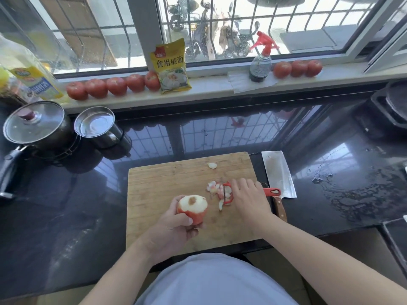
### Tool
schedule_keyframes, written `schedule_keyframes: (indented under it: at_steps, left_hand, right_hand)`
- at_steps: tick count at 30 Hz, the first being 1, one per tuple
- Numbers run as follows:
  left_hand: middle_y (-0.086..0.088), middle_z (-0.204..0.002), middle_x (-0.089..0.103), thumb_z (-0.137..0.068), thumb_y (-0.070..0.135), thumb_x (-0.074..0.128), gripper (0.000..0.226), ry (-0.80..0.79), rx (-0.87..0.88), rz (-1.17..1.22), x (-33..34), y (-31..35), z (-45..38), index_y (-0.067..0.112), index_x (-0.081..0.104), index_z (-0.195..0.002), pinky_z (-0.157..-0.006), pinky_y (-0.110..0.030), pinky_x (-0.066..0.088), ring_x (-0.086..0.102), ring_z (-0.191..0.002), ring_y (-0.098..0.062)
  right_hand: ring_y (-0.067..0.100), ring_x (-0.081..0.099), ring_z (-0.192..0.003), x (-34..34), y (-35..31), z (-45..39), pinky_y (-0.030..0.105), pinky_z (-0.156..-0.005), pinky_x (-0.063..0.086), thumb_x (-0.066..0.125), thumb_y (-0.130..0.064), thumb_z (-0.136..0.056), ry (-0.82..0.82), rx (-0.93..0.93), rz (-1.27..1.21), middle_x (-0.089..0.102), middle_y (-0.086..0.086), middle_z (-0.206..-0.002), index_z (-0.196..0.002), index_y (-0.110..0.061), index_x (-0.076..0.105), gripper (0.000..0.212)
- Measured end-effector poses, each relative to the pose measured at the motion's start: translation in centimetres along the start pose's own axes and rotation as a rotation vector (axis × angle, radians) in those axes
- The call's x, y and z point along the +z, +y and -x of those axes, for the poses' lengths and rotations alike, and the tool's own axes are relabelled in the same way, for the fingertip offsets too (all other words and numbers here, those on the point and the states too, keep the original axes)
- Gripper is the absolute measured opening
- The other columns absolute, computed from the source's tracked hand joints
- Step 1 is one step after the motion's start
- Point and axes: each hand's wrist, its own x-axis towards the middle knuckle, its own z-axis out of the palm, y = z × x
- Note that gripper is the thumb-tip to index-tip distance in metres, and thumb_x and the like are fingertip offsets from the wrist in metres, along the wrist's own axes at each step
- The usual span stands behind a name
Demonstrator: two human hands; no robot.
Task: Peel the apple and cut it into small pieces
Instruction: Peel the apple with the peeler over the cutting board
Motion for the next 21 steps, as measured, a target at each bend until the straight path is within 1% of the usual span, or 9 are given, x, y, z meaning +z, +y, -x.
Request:
schedule_keyframes:
  at_steps: [3,5,6,7,8,10,13,17,21]
  left_hand:
    - [-0.018,-0.123,0.058,-0.07,0.016,0.088,0.074,-0.019,0.036,0.043,-0.5,-0.2,-0.2,0.02,0.051,-0.134,-0.062,-0.028,0.042,0.056,-0.078,-0.023]
    - [-0.017,-0.124,0.058,-0.071,0.02,0.091,0.069,-0.003,0.058,0.039,-0.6,-0.2,-0.2,0.021,0.054,-0.13,-0.059,-0.026,0.041,0.052,-0.075,-0.019]
    - [-0.015,-0.123,0.06,-0.073,0.019,0.09,0.067,0.001,0.063,0.024,-0.6,-0.2,-0.2,0.021,0.054,-0.13,-0.058,-0.025,0.041,0.05,-0.074,-0.018]
    - [-0.014,-0.121,0.062,-0.074,0.017,0.088,0.065,0.004,0.067,0.005,-0.6,-0.2,-0.2,0.021,0.055,-0.13,-0.058,-0.025,0.041,0.049,-0.073,-0.017]
    - [-0.013,-0.119,0.063,-0.076,0.016,0.085,0.063,0.01,0.07,-0.013,-0.6,-0.1,-0.2,0.02,0.054,-0.131,-0.059,-0.025,0.041,0.049,-0.073,-0.017]
    - [-0.012,-0.112,0.062,-0.079,0.015,0.081,0.057,0.028,0.082,-0.038,-0.5,-0.1,-0.1,0.018,0.055,-0.13,-0.058,-0.024,0.042,0.049,-0.072,-0.017]
    - [-0.01,-0.103,0.059,-0.075,0.022,0.084,0.06,0.035,0.095,-0.065,0.1,-0.2,-0.3,0.017,0.055,-0.127,-0.06,-0.025,0.042,0.05,-0.072,-0.017]
    - [-0.013,-0.099,0.061,-0.067,0.023,0.085,0.073,0.071,0.122,-0.071,0.6,-0.3,-0.5,0.011,0.052,-0.13,-0.055,-0.024,0.042,0.05,-0.066,-0.017]
    - [-0.022,-0.113,0.059,-0.065,0.016,0.085,0.079,0.055,0.116,-0.035,0.1,-0.5,-0.3,0.018,0.049,-0.135,-0.056,-0.025,0.046,0.051,-0.068,-0.02]
  right_hand:
    - [0.028,0.059,-0.087,-1.0,0.0,0.0,0.04,-0.071,0.039,0.06,-0.01,-0.081,-0.004,-0.052,-0.169,0.059,0.003,-0.092,-0.101,-0.018,0.059,0.021]
    - [0.027,0.055,-0.07,-1.7,0.2,0.4,0.037,-0.062,0.039,0.055,-0.01,-0.086,0.207,-0.108,-0.302,0.055,0.002,-0.077,-0.087,-0.015,0.062,0.009]
    - [0.026,0.051,-0.065,-2.5,0.1,0.8,0.036,-0.058,0.038,0.047,-0.013,-0.093,0.338,-0.15,-0.352,0.053,0.001,-0.073,-0.085,-0.014,0.064,0.019]
    - [0.025,0.05,-0.065,-2.9,-0.1,1.2,0.036,-0.059,0.038,0.039,-0.016,-0.098,0.456,-0.208,-0.366,0.053,0.001,-0.073,-0.087,-0.013,0.065,0.028]
    - [0.023,0.049,-0.067,-3.5,-0.3,1.5,0.035,-0.061,0.038,0.04,-0.017,-0.1,0.508,-0.257,-0.357,0.054,0.0,-0.075,-0.092,-0.013,0.066,0.028]
    - [0.023,0.049,-0.071,-4.7,-1.2,2.0,0.035,-0.064,0.037,0.051,-0.012,-0.095,0.559,-0.327,-0.311,0.056,0.0,-0.079,-0.096,-0.013,0.067,0.017]
    - [0.025,0.051,-0.073,-5.0,-2.4,2.4,0.037,-0.065,0.04,0.049,-0.009,-0.093,0.594,-0.331,-0.28,0.058,0.001,-0.081,-0.095,-0.012,0.067,0.019]
    - [0.025,0.052,-0.07,-2.8,-2.4,1.9,0.037,-0.061,0.04,0.057,-0.005,-0.088,0.519,-0.269,-0.21,0.058,0.003,-0.078,-0.097,-0.011,0.066,0.014]
    - [0.027,0.053,-0.063,-1.2,-0.5,0.9,0.038,-0.057,0.045,0.073,-0.002,-0.059,0.166,-0.05,-0.071,0.055,0.005,-0.069,-0.075,-0.015,0.058,0.026]
